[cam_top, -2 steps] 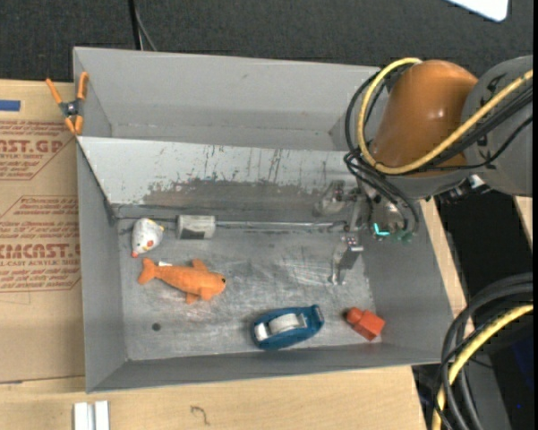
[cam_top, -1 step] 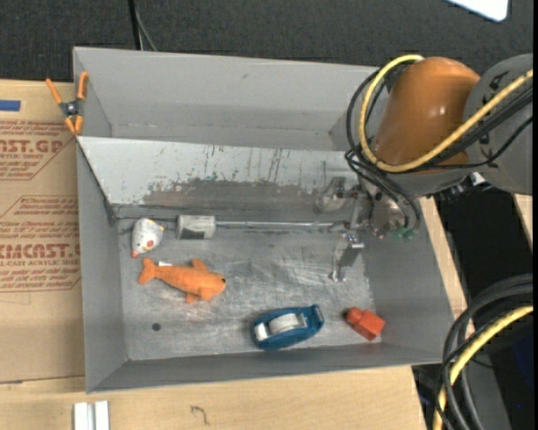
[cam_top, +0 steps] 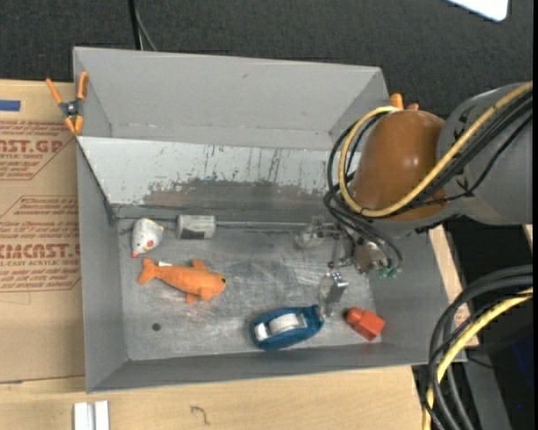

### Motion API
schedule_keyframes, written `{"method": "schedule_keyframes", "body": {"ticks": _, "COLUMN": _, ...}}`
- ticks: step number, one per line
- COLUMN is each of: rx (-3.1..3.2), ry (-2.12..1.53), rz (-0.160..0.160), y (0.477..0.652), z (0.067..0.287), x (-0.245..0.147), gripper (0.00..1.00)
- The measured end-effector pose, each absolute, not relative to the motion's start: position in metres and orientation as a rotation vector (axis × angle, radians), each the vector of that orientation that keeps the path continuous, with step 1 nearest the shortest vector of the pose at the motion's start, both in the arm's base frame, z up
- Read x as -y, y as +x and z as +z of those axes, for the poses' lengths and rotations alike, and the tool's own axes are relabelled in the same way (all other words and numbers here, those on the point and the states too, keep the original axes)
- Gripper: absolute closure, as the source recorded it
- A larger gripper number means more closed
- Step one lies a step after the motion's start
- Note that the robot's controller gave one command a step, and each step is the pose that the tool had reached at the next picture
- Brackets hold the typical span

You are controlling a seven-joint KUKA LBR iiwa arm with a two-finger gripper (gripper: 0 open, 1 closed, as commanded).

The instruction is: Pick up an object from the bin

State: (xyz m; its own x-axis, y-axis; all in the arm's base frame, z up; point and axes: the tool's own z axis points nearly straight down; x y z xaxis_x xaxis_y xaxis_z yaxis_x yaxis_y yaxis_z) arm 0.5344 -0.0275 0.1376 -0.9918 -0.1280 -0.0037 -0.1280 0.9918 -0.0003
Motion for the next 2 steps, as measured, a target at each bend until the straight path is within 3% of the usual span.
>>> {"method": "schedule_keyframes", "body": {"ticks": 1, "rx": -3.095, "ry": -0.555, "rz": 0.002, "y": 0.505, "z": 0.142, "x": -0.007, "gripper": 0.0}}
{"method": "schedule_keyframes", "body": {"ticks": 2, "rx": -3.086, "ry": -0.581, "rz": 0.002, "y": 0.501, "z": 0.126, "x": -0.021, "gripper": 0.0}}
